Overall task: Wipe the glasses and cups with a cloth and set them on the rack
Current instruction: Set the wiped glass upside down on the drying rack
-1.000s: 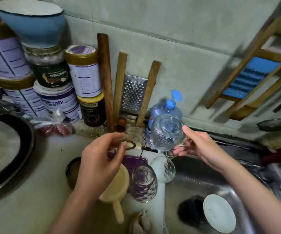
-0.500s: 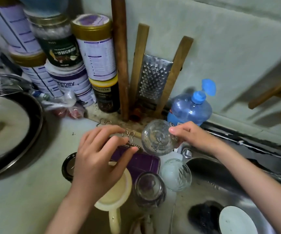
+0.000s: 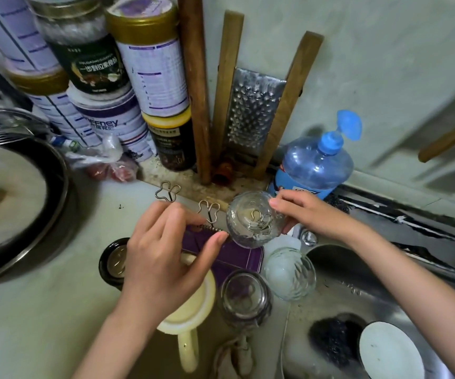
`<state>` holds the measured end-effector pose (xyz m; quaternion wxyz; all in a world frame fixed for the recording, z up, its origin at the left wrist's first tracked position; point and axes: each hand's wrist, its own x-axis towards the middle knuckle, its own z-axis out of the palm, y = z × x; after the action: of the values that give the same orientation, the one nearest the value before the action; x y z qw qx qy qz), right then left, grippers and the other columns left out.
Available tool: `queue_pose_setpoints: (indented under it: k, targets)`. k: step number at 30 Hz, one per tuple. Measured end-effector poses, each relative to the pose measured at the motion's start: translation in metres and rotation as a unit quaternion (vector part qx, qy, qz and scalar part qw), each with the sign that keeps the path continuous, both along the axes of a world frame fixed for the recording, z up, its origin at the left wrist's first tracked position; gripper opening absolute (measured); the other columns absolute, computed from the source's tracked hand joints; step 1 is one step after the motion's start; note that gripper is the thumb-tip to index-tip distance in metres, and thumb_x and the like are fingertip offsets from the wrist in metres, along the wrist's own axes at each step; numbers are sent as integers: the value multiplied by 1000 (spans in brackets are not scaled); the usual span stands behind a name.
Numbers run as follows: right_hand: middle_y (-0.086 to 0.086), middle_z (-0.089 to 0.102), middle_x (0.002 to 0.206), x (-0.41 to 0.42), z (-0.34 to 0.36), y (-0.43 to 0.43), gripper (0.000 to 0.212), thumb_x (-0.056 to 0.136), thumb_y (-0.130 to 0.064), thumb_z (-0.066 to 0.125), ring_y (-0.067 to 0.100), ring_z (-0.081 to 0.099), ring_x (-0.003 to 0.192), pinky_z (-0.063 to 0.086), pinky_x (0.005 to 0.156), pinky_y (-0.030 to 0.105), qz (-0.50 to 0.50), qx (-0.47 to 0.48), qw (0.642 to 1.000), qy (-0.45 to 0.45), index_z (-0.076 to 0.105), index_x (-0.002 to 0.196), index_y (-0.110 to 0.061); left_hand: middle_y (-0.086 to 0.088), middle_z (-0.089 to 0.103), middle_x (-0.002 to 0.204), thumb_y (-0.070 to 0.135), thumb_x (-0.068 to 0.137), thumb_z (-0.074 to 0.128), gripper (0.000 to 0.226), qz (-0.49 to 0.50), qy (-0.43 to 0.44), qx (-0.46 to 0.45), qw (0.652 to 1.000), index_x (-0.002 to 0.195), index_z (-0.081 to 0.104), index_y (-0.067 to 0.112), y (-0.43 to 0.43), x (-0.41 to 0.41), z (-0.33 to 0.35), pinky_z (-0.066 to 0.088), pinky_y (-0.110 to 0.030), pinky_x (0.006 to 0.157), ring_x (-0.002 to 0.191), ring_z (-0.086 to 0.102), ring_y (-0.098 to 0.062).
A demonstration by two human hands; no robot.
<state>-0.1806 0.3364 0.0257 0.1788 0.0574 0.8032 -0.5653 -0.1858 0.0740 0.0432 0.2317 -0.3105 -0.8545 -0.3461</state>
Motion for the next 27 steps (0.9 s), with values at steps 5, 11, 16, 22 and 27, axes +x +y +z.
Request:
queue_pose_setpoints:
  k: [5,11,16,22,27]
  targets:
    - [1,53,73,5,-2,0,37,80,-45,54,35,69,77,52,69,36,-14,-21,999,-32,49,82,-9,-2,57,77,37,93,57,39,-1,1,-3,1000,81,59,0,0,1,1,42,-27,67,73,53,-21]
    - [8,65,71,14,-2,3,46,82,-50,52,18,67,65,52,62,25,1,8,999,-40,58,77,-4,1,56,80,35,92,58,35,-5,1,-17,1000,83,59,2,-2,1,1,39,-22,71,76,51,-19]
    - [-3,63,65,18,-4,4,40,80,-51,51,20,69,70,53,68,30,0,18,999,-32,58,73,-12,1,57,81,37,93,56,34,-11,-4,-26,1000,85,59,4,-4,3,4,41,-23,71,79,51,-16]
    - [1,60,80,26,-2,6,56,82,-53,50,25,73,82,53,77,38,-11,32,999,-17,56,93,2,3,56,82,38,92,56,33,-9,-14,-37,999,87,58,6,-5,5,7,42,-23,72,80,51,-15]
    - [-7,64,86,51,-5,11,47,80,-66,56,9,63,81,51,80,29,-73,89,993,37,61,93,-21,0,57,85,39,93,54,34,-2,-19,-39,999,88,58,5,-3,7,7,46,-29,74,86,54,-18]
